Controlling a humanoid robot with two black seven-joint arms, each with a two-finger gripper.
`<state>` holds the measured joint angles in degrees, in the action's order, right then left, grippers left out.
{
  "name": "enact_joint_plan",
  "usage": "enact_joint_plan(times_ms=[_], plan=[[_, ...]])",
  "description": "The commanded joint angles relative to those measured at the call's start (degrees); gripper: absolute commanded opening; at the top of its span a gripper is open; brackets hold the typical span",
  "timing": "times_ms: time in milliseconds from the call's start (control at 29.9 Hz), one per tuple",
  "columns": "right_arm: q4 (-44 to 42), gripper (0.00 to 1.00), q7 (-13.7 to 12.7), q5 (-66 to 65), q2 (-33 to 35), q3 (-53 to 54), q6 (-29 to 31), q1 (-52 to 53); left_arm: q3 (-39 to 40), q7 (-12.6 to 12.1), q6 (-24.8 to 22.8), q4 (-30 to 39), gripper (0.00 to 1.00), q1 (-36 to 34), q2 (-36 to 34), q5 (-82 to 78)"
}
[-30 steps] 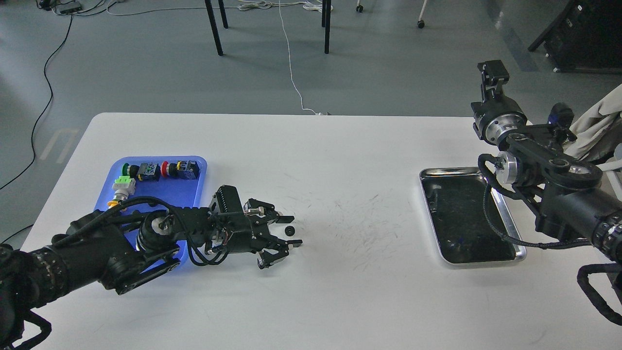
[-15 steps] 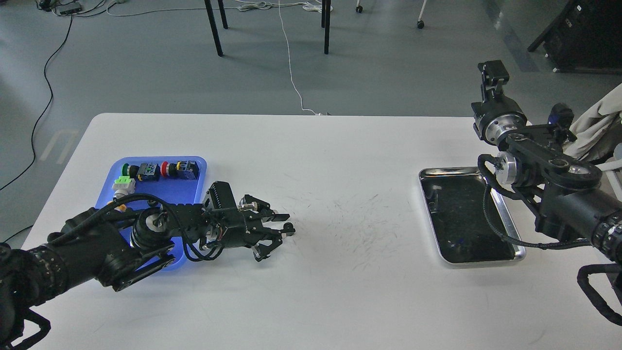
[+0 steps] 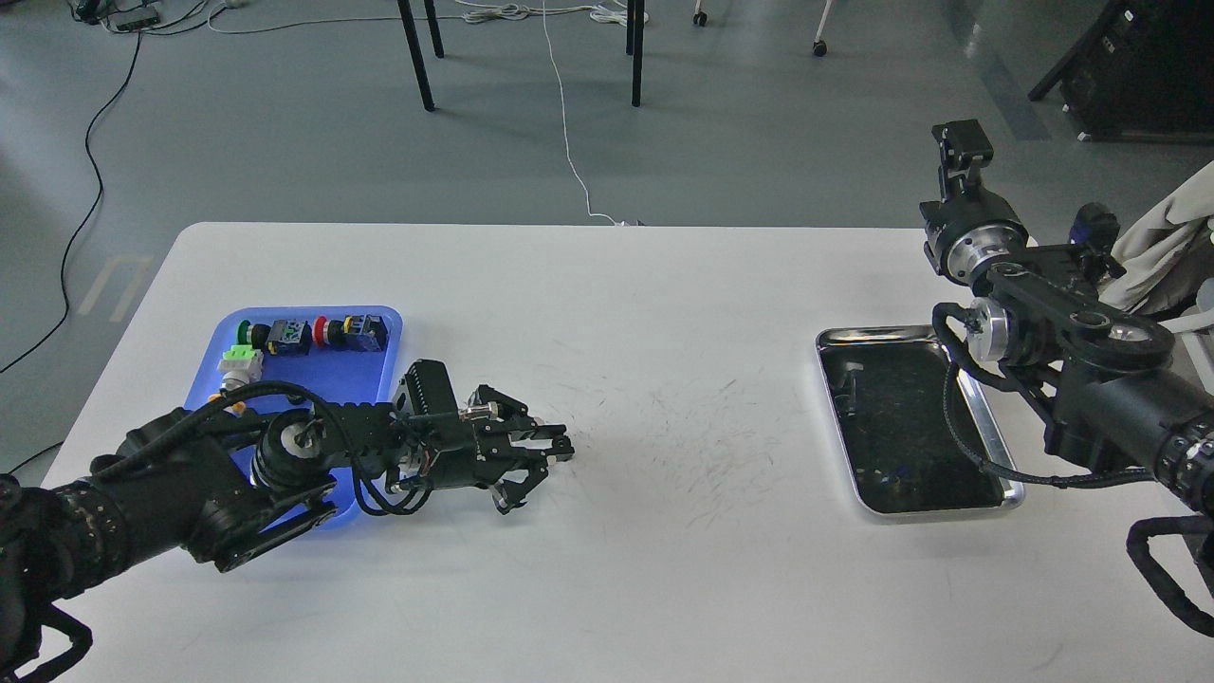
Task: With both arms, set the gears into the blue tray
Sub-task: 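Carry the held black part with the left gripper over the blue tray, then lower the black part into the blue tray and open the left gripper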
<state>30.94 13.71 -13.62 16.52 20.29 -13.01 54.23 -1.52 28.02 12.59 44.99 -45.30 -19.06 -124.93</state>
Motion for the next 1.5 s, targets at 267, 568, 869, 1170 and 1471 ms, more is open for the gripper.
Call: enact_joint_plan(times_ms=[267,568,869,1170,1471], plan=[[-0.09,0.97,0.00,0.00,0.00,-0.16,0.00,-0.09,-1.91,-0.02,0.24,0.62,0.09,-1.37,-2.82,-0.07],[-0.27,0.97,0.00,-0.09,0.00,-0.25,0.00,-0.18,-1.91,-0.02,0.07,1.50,0.09,-8.31,-9.58,-0.07],[-0.27,0.97,0.09,-0.18,0.00,-0.34,0.18,-0.27,-1.82,-0.02,0.16,3.25,0.09,-11.04,-21.97,-0.07],[-0.44,0.97,0.70,-0.27,0.00,-0.69,0.53,-0.36,-1.82,-0.02,2.96,6.77,0.09,-5.25,-34.19,0.56],[-0.44,0.97,0.70,-0.71,-0.17,-0.78,0.62,-0.62,-1.91,-0.02,4.81,11.79,0.09,-0.76,-34.82,3.38]])
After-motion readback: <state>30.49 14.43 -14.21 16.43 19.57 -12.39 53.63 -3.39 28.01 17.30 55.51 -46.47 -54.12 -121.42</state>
